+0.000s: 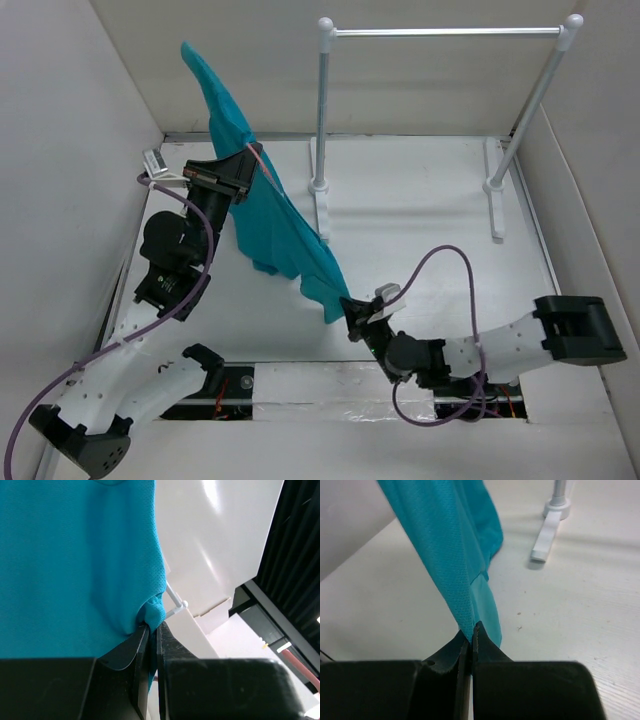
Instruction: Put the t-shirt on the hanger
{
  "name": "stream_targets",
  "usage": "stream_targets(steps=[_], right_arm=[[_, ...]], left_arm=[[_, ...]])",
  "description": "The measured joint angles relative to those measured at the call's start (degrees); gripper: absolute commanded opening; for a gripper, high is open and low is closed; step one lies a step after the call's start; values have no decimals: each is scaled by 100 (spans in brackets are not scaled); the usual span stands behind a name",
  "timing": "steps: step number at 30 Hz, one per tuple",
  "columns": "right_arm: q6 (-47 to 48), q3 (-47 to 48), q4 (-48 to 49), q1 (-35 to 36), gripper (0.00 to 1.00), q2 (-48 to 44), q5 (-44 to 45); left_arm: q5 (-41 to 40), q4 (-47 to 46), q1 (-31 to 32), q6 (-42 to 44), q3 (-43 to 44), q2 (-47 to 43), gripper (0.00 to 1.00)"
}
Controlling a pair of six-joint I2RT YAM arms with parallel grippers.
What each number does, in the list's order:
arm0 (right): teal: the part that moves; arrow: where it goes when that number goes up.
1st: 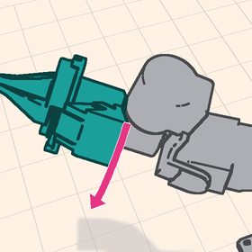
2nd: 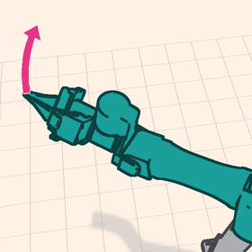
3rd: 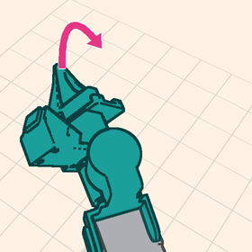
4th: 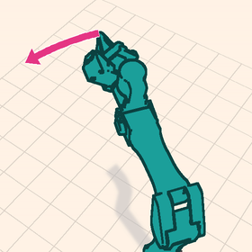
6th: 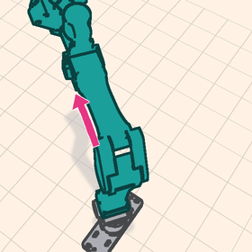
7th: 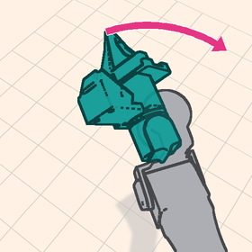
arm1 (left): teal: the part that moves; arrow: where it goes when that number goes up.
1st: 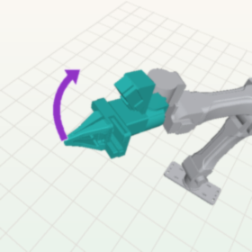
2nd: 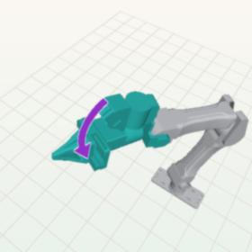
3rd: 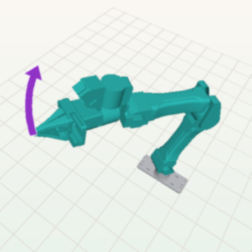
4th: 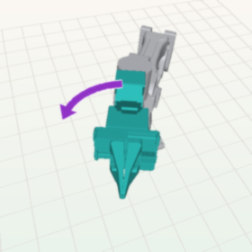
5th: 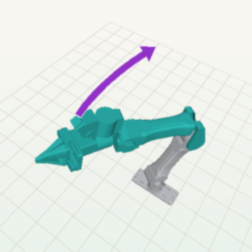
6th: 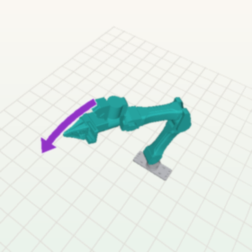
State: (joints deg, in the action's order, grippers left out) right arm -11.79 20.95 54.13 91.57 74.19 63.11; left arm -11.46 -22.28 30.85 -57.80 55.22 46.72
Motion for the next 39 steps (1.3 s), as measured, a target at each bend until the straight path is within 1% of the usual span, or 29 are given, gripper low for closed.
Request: stream_targets(steps=[3,5,8,11,14,16,20,21,23,24,25,27,30,31,32,33,34,35,37,39], right_arm=[[-352,118,-1300,199,0,-1104,378],[-374,308,-1954,291,0,-1790,612],[-164,466,-2481,343,0,-2603,785],[260,496,-2662,343,0,-3106,592],[496,752,-2863,339,0,-3040,74],[542,1145,-3023,339,0,-2581,-398],[501,1958,-3405,343,0,-1346,-1224],[474,2105,-3499,343,19,-1034,-1399],[361,2249,-3759,345,49,-573,-1617],[319,2260,-3923,365,66,-435,-1692],[251,2260,-4122,374,71,-361,-1738],[205,2247,-4500,376,77,-417,-1838],[157,2221,-4791,376,79,-852,-2015],[151,2218,-4824,374,77,-1137,-2033],[149,2218,-4848,345,68,-1377,-2092],[164,2221,-4859,299,29,-1606,-2166],[199,2225,-4857,229,13,-1805,-2267],[221,2232,-4822,111,1,-1958,-2387],[262,2264,-4686,-382,0,-2087,-2741],[282,2365,-4503,-1104,0,-1971,-3220]], left_arm=[[74,245,-17,129,9,-173,0],[90,356,-24,186,9,-262,0],[164,511,-35,273,11,-367,0],[243,654,-57,334,13,-409,0],[275,660,-59,330,-48,-426,0],[315,564,-61,297,-181,-422,0],[459,367,-61,118,-546,-352,0],[503,348,-61,79,-651,-321,0],[575,343,-61,-7,-868,-280,0],[614,334,-61,-48,-979,-275,0],[658,334,-61,-90,-1093,-282,0],[723,348,-61,-164,-1281,-308,0],[822,341,-61,-275,-1552,-420,0],[850,339,-61,-321,-1650,-474,0],[883,332,-61,-365,-1740,-531,0],[903,334,-61,-387,-1788,-560,0],[966,302,-61,-450,-1908,-625,0],[1012,264,-61,-496,-2002,-669,0],[1093,177,-61,-592,-2190,-739,0],[1150,175,-61,-662,-2332,-776,0]])
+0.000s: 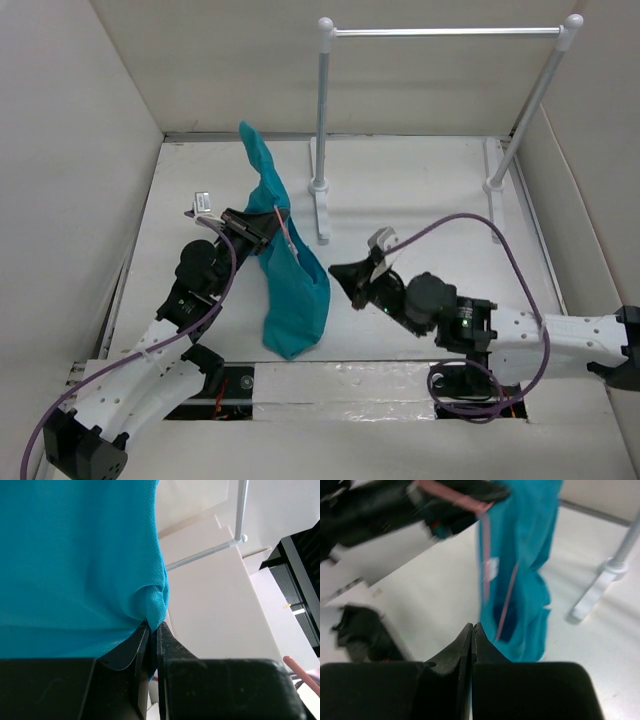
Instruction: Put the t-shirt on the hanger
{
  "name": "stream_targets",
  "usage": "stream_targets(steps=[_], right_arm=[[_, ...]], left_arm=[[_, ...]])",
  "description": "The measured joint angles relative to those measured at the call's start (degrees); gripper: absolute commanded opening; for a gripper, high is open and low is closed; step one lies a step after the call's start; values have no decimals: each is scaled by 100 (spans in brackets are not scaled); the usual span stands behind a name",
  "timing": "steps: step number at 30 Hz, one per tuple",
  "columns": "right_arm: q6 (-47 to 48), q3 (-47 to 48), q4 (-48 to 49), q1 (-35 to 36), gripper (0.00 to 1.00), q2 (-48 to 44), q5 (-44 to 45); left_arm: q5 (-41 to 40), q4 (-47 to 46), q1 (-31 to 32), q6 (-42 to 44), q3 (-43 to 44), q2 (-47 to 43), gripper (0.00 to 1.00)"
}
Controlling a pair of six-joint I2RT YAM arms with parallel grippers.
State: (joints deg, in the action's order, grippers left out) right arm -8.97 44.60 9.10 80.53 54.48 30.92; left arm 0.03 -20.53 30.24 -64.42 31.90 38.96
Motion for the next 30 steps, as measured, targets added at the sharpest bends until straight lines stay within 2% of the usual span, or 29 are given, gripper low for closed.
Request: stream_targets(steps=[4,5,6,9,10,16,17,18,21,25,28,30], right_arm=[[0,505,328,-1128,2,896,-859],[0,695,345,-1266,7,1176,-1036],[-2,863,376,-1344,17,1416,-1176],[-17,1309,463,-1467,32,2048,-1604],[-26,1388,498,-1495,33,2181,-1714],[-138,1456,651,-1648,31,2553,-2199],[-164,1458,669,-1665,28,2590,-2225],[-181,1458,675,-1687,19,2621,-2245],[-282,1451,748,-1727,13,2656,-2218],[-348,1300,957,-1735,14,2553,-2129],[-409,1130,1088,-1759,26,2448,-2122],[-461,1051,1132,-1816,25,2382,-2127]], left_arm=[[103,-9,0,-72,-98,-11,0],[120,-9,0,-83,-107,-24,0],[133,-9,0,-85,-109,-33,0],[166,-22,0,-101,-116,-55,0],[177,-28,0,-105,-127,-66,0],[256,-57,0,-122,-170,-87,0],[264,-76,0,-129,-195,-87,0],[275,-74,0,-129,-203,-85,0],[282,-81,0,-131,-212,-57,0],[297,-142,2,-160,-223,-48,0],[352,-146,2,-160,-223,-22,0],[341,-153,0,-155,-223,-7,0]])
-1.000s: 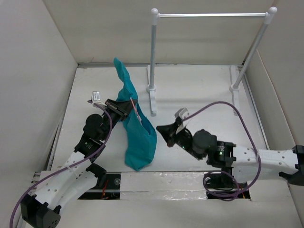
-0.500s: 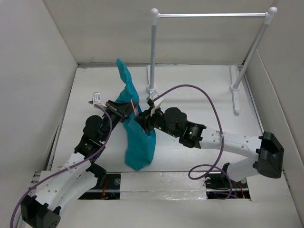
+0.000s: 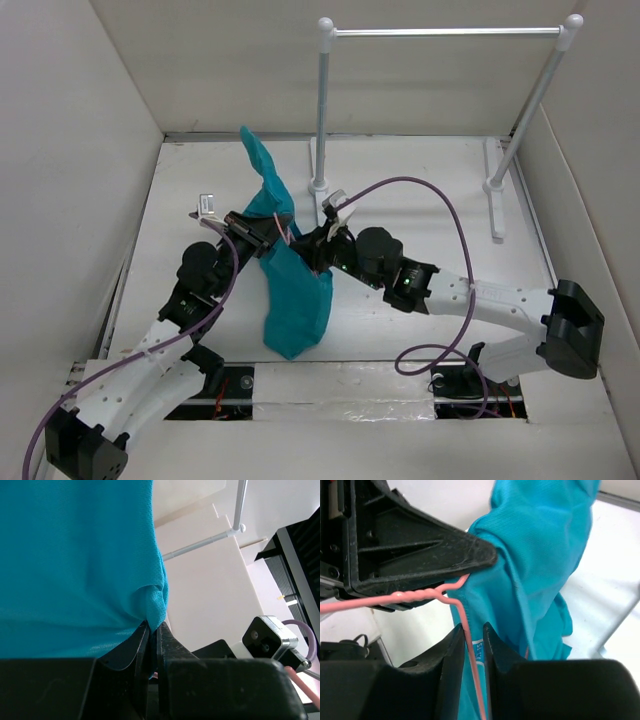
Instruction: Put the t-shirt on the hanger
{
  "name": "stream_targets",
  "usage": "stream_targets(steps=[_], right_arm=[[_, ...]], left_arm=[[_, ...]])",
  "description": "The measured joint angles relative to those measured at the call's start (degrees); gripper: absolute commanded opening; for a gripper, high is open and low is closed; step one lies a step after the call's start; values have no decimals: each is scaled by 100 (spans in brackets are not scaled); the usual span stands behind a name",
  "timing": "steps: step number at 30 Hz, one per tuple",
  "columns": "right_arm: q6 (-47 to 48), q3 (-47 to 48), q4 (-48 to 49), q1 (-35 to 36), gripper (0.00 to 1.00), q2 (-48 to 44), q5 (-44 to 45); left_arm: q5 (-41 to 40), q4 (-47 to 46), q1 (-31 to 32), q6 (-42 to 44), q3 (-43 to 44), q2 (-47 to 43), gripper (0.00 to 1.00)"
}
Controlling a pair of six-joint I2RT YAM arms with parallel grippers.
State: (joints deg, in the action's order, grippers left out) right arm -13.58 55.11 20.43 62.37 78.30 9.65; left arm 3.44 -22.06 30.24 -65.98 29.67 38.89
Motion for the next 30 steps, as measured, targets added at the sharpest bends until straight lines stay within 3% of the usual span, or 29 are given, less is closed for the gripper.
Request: stream_targets(steps=[2,3,4,15,18,25,30], right_arm=[[-31,-44,79,-57,14,-35,-39],[-46,-52,96,-83,3,-46,-68],[-48,-57,98,-103,0,-50,-138],[-166,-251,151,-175,0,-179,-306],[-236,-367,149,-236,0,-302,-417],[-407,-643,35,-341,0,-708,-439],[-472,-813,-26,-385,0,-855,-516]], left_arm=[[-9,-9,0,4,0,37,0],[-13,-9,-4,7,0,66,0],[-22,-26,-11,4,0,83,0],[63,-28,13,20,52,264,0],[96,85,48,129,120,302,17],[-214,177,-26,496,501,396,45],[-472,293,-26,763,739,483,55]])
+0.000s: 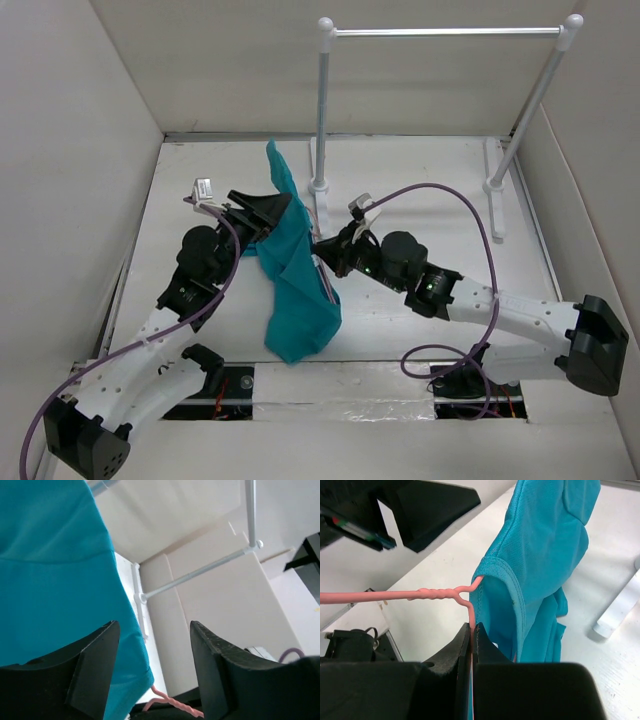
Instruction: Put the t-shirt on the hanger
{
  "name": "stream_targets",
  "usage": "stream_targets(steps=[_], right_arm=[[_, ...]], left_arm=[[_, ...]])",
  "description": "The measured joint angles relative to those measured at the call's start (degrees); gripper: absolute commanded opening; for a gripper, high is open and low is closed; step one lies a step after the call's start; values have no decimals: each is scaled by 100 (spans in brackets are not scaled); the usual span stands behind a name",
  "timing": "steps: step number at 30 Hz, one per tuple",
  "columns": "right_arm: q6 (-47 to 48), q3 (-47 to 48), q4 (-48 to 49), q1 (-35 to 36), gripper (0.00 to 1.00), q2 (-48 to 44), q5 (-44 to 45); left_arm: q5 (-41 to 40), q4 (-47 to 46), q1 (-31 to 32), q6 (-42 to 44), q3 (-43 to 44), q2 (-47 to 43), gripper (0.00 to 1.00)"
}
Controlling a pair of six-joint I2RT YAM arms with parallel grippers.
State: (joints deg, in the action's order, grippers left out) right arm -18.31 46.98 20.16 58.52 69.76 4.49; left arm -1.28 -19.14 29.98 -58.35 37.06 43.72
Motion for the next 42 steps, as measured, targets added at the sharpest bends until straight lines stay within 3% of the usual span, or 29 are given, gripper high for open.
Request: stream_targets(steps=[6,7,10,18,31,39,42], right_arm=[[-101,-98,-79,-103,0,-173,-136],[-101,-98,-87,-118,0,-199,-153],[-109,-98,-153,-125,0,-304,-197],[-118,-107,-319,-125,0,-560,-269],[-107,-188,-345,-125,0,-551,-573],[-103,-195,-341,-125,0,-549,-643],[-101,-199,-343,-125,0,-549,-640]], left_arm=[[-745,275,-20,420,258,153,59],[-905,282,-26,492,337,245,65],[-1134,317,-212,691,732,785,68],[-339,22,-1390,553,1637,2734,73],[-90,-577,-1456,122,2074,3397,80],[-35,-555,-1456,74,2358,3897,69],[-52,-422,-1456,79,2358,3904,55]])
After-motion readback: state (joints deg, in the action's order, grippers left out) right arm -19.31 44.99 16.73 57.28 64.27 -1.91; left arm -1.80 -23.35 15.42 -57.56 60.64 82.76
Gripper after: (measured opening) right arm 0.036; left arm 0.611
